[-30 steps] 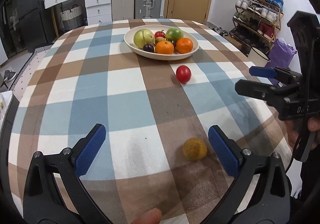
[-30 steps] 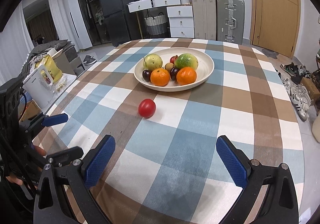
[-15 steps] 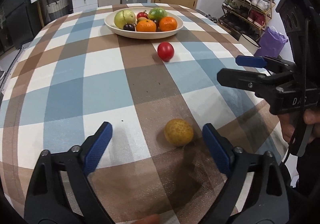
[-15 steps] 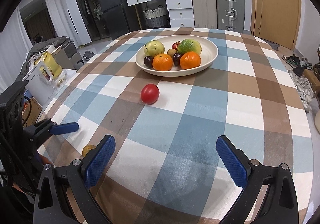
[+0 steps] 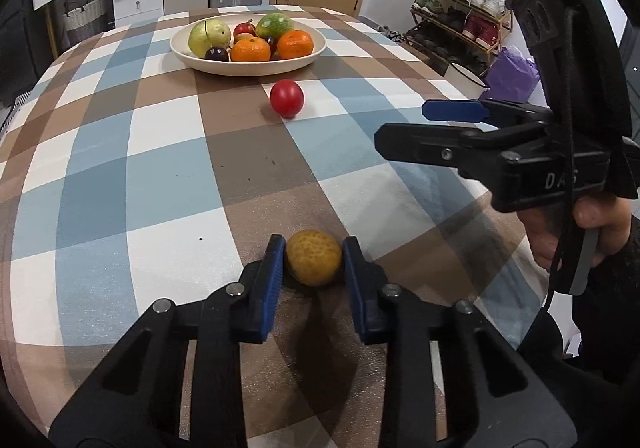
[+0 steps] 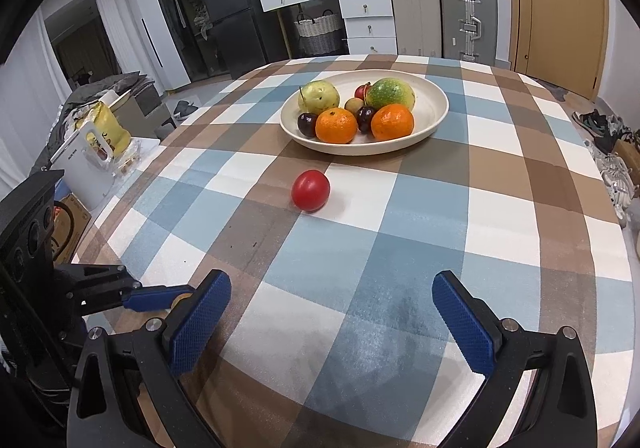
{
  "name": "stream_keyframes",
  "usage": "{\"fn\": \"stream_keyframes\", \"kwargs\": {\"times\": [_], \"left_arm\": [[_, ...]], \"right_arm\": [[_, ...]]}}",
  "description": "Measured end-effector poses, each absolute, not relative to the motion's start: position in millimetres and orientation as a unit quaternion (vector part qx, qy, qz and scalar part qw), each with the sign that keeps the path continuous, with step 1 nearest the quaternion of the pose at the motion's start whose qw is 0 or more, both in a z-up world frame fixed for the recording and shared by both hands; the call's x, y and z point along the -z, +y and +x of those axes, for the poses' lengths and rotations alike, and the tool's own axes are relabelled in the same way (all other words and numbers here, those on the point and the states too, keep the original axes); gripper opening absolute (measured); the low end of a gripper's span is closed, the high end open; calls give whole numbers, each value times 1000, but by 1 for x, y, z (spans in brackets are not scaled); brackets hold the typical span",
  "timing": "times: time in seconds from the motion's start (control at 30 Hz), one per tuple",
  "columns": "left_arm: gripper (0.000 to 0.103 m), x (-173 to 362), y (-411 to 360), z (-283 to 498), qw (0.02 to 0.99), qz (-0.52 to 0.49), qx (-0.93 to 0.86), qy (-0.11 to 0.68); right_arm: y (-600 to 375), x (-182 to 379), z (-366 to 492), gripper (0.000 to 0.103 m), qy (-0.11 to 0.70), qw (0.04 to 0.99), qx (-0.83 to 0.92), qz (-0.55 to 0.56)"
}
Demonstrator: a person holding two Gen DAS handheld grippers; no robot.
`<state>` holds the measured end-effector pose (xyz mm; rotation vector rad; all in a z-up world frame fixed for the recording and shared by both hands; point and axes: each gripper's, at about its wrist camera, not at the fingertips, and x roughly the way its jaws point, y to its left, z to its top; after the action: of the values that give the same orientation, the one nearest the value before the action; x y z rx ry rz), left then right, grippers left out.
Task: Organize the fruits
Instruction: 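Close the left gripper on the yellow round fruit, then move the right gripper to the last red tomato and grasp it while the left gripper holds its fruit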
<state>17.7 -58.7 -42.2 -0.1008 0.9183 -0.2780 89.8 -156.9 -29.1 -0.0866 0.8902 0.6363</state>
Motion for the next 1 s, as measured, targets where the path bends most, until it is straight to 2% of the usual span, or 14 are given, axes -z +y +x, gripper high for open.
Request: {"fn": "stream_keyframes", "kwargs": {"times": [0.6,1.0], "left_arm": [[26,33,-37,29,900,-78,84,421],[26,24,-14,66,910,-83,42,404]], "right_arm": [[-155,27,95,103,416,853,-313,-37],[-138,25,111,102,408,854,-319,-45]]}}
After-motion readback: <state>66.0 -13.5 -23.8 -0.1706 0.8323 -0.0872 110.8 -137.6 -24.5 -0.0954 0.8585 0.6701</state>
